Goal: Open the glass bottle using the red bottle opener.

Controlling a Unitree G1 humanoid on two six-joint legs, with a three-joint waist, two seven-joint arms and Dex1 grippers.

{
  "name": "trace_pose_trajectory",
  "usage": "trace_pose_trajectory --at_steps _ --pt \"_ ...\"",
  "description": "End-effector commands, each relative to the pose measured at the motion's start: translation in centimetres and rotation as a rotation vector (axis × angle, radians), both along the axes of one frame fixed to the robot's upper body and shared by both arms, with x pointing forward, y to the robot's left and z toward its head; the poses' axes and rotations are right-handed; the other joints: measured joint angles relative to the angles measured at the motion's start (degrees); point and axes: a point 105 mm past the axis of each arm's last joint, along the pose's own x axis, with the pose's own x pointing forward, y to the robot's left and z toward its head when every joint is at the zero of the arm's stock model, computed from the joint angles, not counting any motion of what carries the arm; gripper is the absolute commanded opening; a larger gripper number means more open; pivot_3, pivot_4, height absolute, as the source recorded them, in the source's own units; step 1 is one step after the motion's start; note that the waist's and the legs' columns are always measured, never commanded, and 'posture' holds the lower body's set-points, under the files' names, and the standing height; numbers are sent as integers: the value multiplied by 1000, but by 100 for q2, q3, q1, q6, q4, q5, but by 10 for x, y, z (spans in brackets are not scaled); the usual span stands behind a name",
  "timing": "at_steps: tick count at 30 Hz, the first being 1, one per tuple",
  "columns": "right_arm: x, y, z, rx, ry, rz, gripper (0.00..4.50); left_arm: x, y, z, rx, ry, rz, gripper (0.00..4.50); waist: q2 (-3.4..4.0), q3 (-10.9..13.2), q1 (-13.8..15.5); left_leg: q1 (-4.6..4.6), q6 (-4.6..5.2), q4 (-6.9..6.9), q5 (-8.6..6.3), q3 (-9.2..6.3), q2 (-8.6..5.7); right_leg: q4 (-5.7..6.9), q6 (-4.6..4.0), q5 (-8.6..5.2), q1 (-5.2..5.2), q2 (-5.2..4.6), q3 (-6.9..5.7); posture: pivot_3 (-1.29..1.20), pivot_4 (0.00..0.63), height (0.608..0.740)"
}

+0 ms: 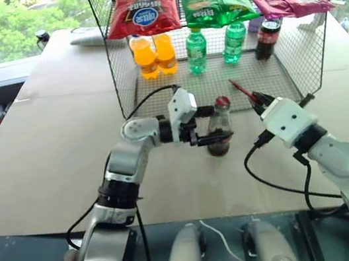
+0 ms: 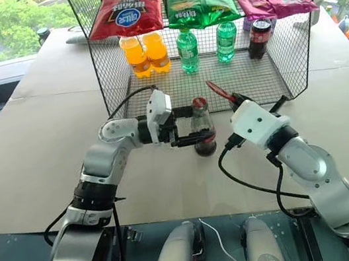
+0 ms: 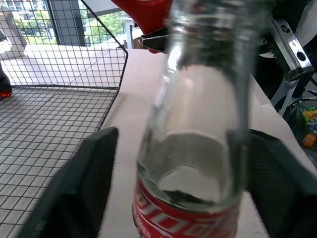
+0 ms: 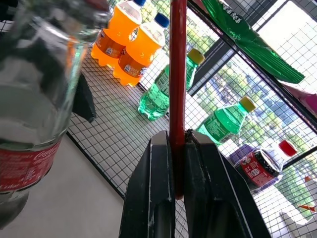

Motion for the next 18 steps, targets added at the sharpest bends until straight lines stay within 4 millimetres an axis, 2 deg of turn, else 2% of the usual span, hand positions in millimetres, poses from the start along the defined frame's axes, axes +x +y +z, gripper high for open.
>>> trace_pose_trajectory --at_steps 1,10,13,15,18 --pt "-6 4 8 4 -47 14 0 -1 -2 16 -49 -41 -9 4464 0 0 1 0 0 0 0 0 0 0 0 0 0 0 0 0 150 740" --pt "-7 2 7 0 -46 5 0 -4 2 25 -76 -52 -27 4464 0 0 -1 1 0 0 0 0 1 1 -1 0 0 0 1 0 150 740" --pt "-8 -1 7 -12 -49 0 0 -5 4 26 -77 -53 -28 3664 0 0 0 1 0 0 0 0 1 1 0 0 0 0 1 0 150 740" --pt "-9 -2 6 -17 -49 -2 0 -5 5 27 -79 -54 -28 2724 0 0 2 2 0 0 0 0 1 1 0 0 0 0 1 0 150 740" --pt "-10 -4 6 -20 -50 -2 0 -6 5 28 -77 -56 -33 2724 0 0 -1 2 0 0 0 1 1 1 0 0 0 0 1 0 150 740"
